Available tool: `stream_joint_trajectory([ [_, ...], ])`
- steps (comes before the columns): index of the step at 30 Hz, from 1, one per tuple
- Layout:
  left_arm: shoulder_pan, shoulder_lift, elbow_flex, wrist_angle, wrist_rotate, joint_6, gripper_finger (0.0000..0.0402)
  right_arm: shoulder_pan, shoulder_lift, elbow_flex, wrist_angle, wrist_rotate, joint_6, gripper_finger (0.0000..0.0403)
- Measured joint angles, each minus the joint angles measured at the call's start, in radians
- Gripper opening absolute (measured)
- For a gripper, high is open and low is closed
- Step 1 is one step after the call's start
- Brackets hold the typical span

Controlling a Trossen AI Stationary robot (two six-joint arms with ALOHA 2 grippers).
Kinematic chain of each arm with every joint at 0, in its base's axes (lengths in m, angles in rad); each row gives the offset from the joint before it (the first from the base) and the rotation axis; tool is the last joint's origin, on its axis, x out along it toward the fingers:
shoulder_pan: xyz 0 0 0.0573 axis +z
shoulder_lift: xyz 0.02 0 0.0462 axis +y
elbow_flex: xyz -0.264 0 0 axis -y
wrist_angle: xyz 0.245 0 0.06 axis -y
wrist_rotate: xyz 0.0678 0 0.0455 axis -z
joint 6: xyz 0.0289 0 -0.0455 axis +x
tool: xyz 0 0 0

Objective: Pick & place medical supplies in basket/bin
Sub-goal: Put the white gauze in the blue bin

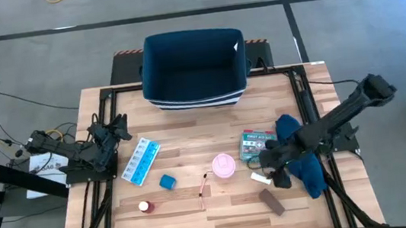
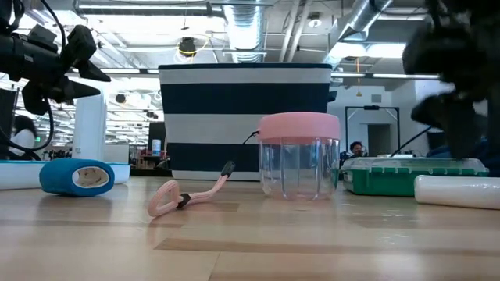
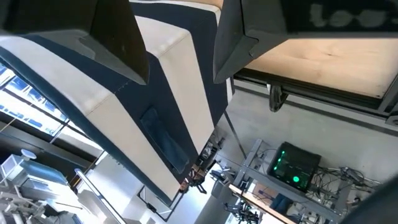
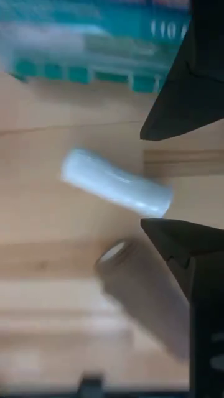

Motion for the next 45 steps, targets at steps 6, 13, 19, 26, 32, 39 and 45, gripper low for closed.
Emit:
stream_joint_trajectory([
  [6,0.000,0.000,0.000,0.000,0.000,0.000,0.0169,-0.003,0.148,0.001,0.092,-0.038,-0.022,0.0211],
  [13,0.000,0.000,0.000,-0.001,0.011,0.000,0.0169,-0.004,0.182,0.001,0.183,-0.080,-0.018,0.0211],
  [19,0.000,0.000,0.000,-0.001,0.024,-0.015,0.0169,0.007,0.214,0.003,0.220,-0.064,-0.047,0.0199],
  [26,0.000,0.000,-0.001,-0.001,0.025,-0.016,0.0169,0.023,0.277,0.020,0.246,-0.045,-0.093,0.0125],
  [32,0.000,0.000,-0.005,-0.004,0.025,-0.020,0.0169,0.024,0.180,0.143,0.117,-0.084,-0.209,0.0023],
  [39,0.000,0.000,-0.005,-0.004,0.024,-0.027,0.0169,-0.017,0.021,0.377,-0.089,0.142,-0.522,0.0055],
  [45,0.000,0.000,-0.006,-0.004,0.033,-0.051,0.0169,-0.137,-0.102,0.510,-0.006,0.610,-0.932,0.0043],
])
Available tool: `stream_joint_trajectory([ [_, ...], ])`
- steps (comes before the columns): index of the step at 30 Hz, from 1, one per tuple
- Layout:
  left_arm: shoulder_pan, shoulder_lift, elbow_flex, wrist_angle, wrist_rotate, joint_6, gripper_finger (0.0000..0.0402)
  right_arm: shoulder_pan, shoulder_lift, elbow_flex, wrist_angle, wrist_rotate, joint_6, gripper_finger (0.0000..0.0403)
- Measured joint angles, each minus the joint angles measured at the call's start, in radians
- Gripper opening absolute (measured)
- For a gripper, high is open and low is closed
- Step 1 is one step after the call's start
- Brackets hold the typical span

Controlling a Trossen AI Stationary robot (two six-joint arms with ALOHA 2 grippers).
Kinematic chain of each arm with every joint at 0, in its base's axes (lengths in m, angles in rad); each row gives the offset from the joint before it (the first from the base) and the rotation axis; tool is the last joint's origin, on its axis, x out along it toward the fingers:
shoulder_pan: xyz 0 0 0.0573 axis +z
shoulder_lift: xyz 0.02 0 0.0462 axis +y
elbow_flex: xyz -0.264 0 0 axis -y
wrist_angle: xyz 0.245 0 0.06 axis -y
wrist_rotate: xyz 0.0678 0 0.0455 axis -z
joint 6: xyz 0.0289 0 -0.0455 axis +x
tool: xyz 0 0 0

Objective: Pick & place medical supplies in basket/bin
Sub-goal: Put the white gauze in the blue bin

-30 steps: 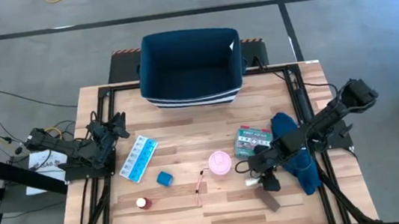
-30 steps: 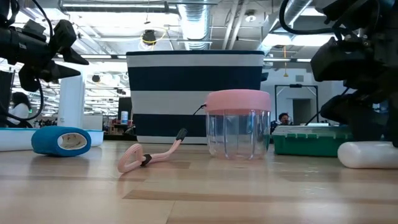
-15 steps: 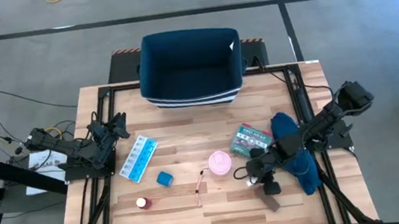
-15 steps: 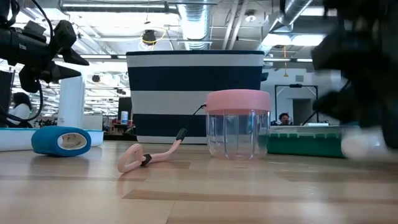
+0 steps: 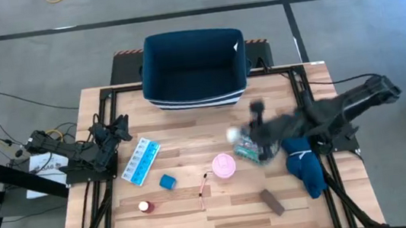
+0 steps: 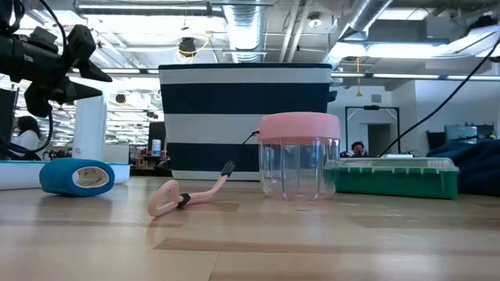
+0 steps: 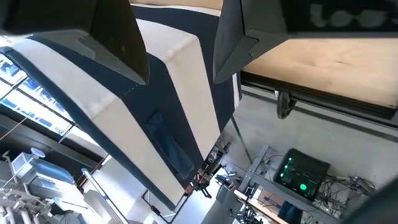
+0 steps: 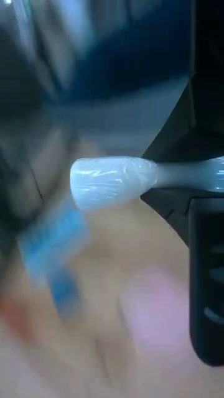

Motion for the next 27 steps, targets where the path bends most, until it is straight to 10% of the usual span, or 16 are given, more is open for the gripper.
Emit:
stream_joint_trajectory([
  [3,0.000,0.000,0.000,-0.001,0.010,-0.003,0.0169,-0.131,-0.032,0.007,0.308,0.092,-0.203,0.0037],
  [7,-0.001,0.000,0.000,-0.002,0.025,-0.018,0.0169,-0.386,-0.017,0.008,0.592,-0.058,-0.273,0.0042],
  [15,-0.001,0.000,-0.001,-0.003,0.025,-0.018,0.0169,-0.822,0.190,0.006,0.507,-0.447,0.065,0.0044],
  [27,0.000,0.000,-0.001,-0.004,0.021,-0.011,0.0169,-0.875,0.485,0.184,0.399,-0.564,0.098,0.0093],
])
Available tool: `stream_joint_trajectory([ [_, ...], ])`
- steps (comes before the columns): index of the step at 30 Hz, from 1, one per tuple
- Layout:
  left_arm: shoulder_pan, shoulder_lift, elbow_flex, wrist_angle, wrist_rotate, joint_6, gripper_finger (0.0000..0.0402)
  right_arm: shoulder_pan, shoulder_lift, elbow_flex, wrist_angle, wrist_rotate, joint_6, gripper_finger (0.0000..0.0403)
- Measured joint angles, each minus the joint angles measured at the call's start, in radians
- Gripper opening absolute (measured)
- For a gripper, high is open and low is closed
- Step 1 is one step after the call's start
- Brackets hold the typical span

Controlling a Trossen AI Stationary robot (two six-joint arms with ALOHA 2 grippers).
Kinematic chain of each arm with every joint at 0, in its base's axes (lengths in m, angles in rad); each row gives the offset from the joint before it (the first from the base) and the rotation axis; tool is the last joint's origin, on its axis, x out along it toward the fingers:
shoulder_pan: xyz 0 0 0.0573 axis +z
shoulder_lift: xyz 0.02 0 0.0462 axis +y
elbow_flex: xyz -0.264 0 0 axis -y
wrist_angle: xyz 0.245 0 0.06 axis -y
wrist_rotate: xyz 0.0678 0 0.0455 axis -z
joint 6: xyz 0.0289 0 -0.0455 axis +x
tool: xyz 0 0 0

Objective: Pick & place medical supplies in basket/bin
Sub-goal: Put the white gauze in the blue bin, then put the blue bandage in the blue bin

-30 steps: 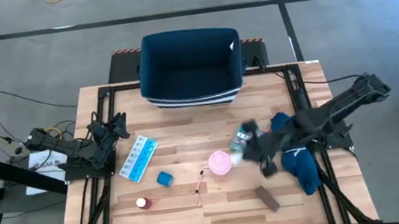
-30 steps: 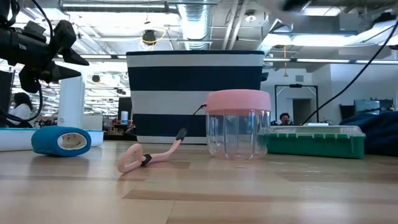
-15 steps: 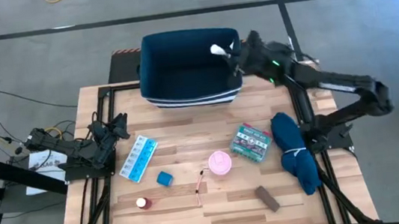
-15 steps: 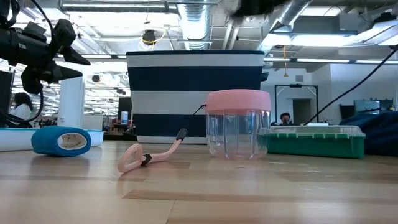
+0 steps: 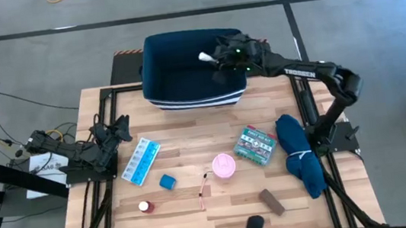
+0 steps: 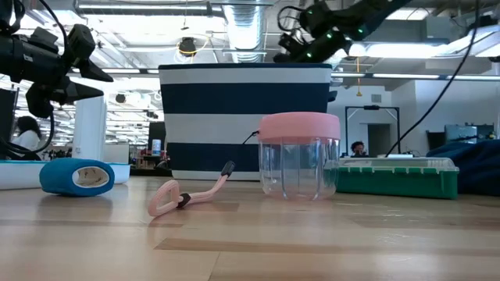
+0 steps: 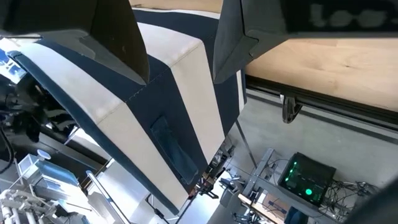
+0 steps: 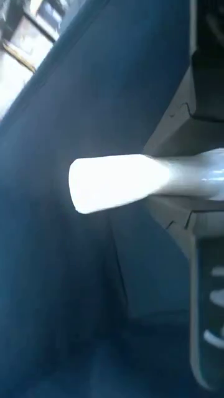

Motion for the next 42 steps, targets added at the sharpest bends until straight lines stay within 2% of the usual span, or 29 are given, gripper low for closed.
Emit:
stream_joint_trajectory([
  [8,0.000,0.000,0.000,-0.002,0.056,0.001,0.0169,0.061,0.061,0.271,-0.312,0.006,-0.033,0.0169],
  [13,0.001,0.000,-0.001,-0.009,0.055,0.024,0.0169,0.082,0.055,0.344,-0.421,0.027,-0.095,0.0212],
  [15,0.001,0.000,-0.001,0.048,0.055,0.128,0.0169,0.085,0.050,0.361,-0.428,0.045,-0.126,0.0222],
  [17,0.001,0.000,-0.001,0.183,0.075,0.312,0.0169,0.088,0.039,0.372,-0.433,0.058,-0.139,0.0228],
  [22,0.001,0.036,0.029,0.585,0.281,0.861,0.0169,0.098,0.036,0.393,-0.433,0.059,-0.151,0.0226],
  [24,0.001,0.066,0.079,0.605,0.352,0.991,0.0169,0.108,0.036,0.394,-0.433,0.059,-0.152,0.0221],
  [27,0.001,0.156,0.190,0.531,0.371,1.091,0.0169,0.132,0.036,0.395,-0.454,0.059,-0.152,0.0213],
  [30,0.001,0.305,0.337,0.442,0.345,1.149,0.0169,0.163,0.031,0.395,-0.474,0.064,-0.152,0.0205],
  [33,0.000,0.492,0.520,0.355,0.284,1.210,0.0169,0.209,0.009,0.395,-0.486,0.148,-0.152,0.0198],
  [37,0.001,0.710,0.764,0.264,0.097,1.341,0.0169,0.287,-0.039,0.395,-0.540,0.297,-0.119,0.0190],
  [40,0.002,0.830,0.905,0.208,-0.080,1.468,0.0169,0.349,-0.085,0.395,-0.614,0.303,-0.052,0.0186],
  [42,0.002,0.890,0.973,0.174,-0.118,1.530,0.0169,0.392,-0.110,0.395,-0.651,0.302,0.016,0.0183],
])
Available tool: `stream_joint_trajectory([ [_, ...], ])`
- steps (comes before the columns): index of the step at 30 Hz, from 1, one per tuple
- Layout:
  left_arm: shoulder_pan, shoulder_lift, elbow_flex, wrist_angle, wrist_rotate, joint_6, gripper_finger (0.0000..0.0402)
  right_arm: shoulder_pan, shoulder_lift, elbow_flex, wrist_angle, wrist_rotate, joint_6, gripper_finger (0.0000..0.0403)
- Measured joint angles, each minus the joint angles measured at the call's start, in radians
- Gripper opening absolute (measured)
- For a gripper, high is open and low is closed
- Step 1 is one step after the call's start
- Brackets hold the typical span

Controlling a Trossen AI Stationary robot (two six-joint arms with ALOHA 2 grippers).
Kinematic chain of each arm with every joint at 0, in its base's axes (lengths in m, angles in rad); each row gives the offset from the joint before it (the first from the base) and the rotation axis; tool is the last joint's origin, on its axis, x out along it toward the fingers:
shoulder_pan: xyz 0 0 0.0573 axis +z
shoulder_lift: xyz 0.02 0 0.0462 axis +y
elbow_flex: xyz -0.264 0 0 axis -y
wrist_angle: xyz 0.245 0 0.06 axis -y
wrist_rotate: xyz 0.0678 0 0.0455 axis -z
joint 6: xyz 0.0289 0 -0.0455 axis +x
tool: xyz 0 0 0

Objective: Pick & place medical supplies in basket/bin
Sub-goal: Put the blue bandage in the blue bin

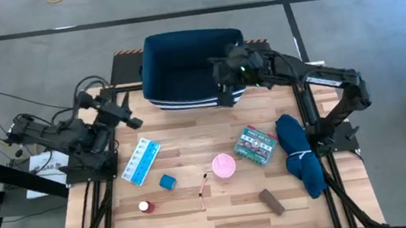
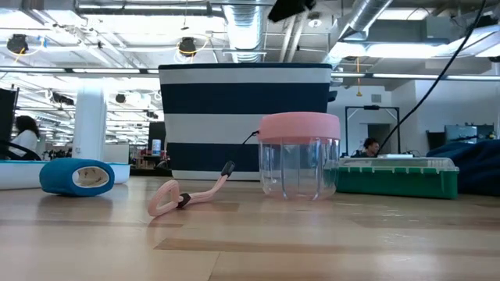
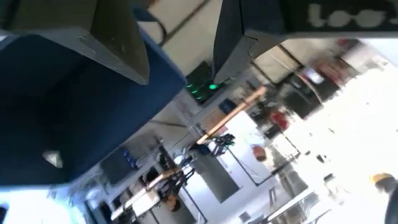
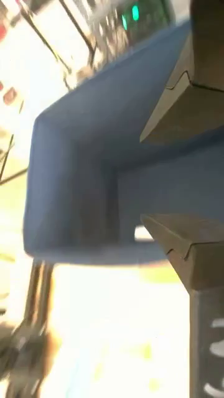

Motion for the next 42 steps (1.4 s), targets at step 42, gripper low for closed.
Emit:
stream_joint_trajectory([
  [42,-0.124,0.049,0.042,-1.274,0.870,-1.390,0.0169,0.316,0.155,-0.002,-0.236,-0.009,0.514,0.0141],
])
